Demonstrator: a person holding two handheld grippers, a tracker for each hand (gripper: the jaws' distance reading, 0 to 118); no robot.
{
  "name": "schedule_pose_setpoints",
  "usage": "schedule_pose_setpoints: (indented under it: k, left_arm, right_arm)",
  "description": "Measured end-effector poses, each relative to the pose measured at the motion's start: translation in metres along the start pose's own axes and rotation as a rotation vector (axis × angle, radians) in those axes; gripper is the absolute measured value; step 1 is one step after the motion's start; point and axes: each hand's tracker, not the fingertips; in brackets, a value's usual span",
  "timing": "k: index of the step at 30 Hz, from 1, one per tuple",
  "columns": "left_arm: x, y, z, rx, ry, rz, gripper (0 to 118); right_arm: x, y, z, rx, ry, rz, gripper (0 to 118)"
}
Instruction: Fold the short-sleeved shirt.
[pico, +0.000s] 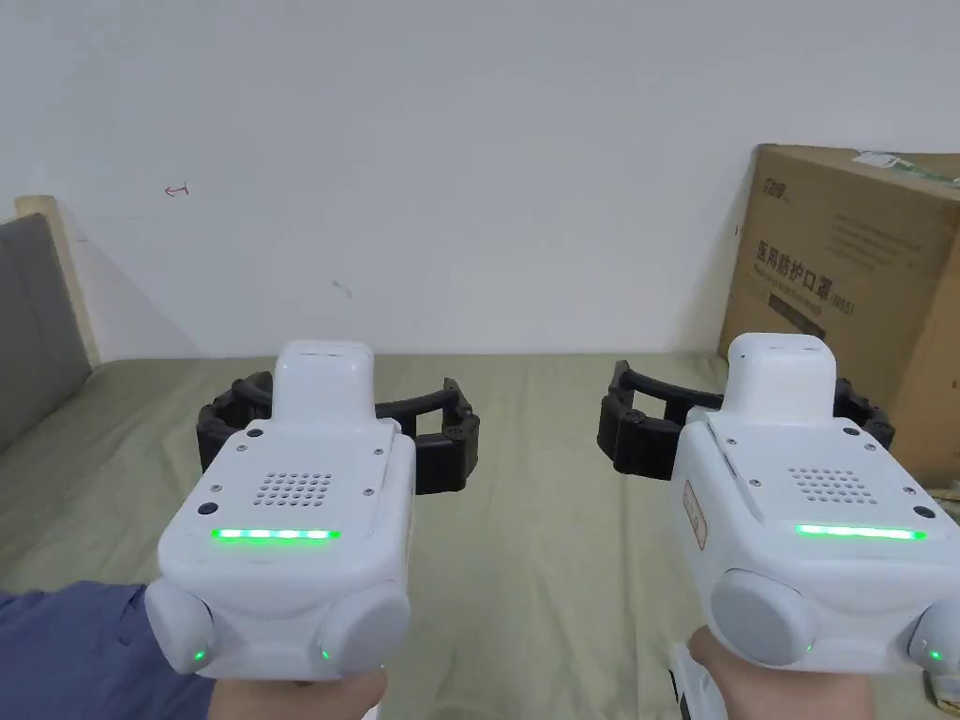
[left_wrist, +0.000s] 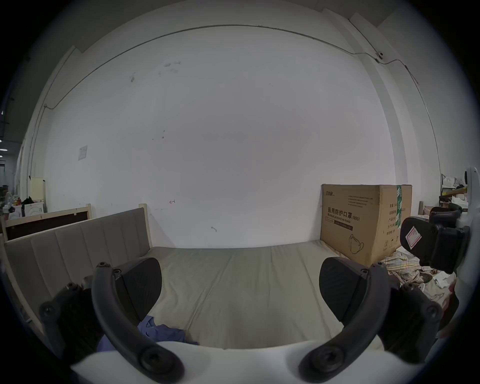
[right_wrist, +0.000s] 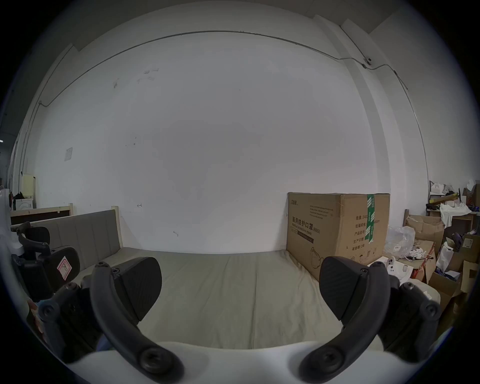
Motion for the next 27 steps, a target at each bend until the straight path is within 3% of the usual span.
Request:
schedule_pose_setpoints:
  k: [27]
  left_arm:
    - [-0.0022, 0.0032, -0.0057, -0.014, -0.001, 0.009, 118]
  right_arm:
    - [0.0023, 0.0049, -0.0027, -0.002, -0.002, -0.003, 118]
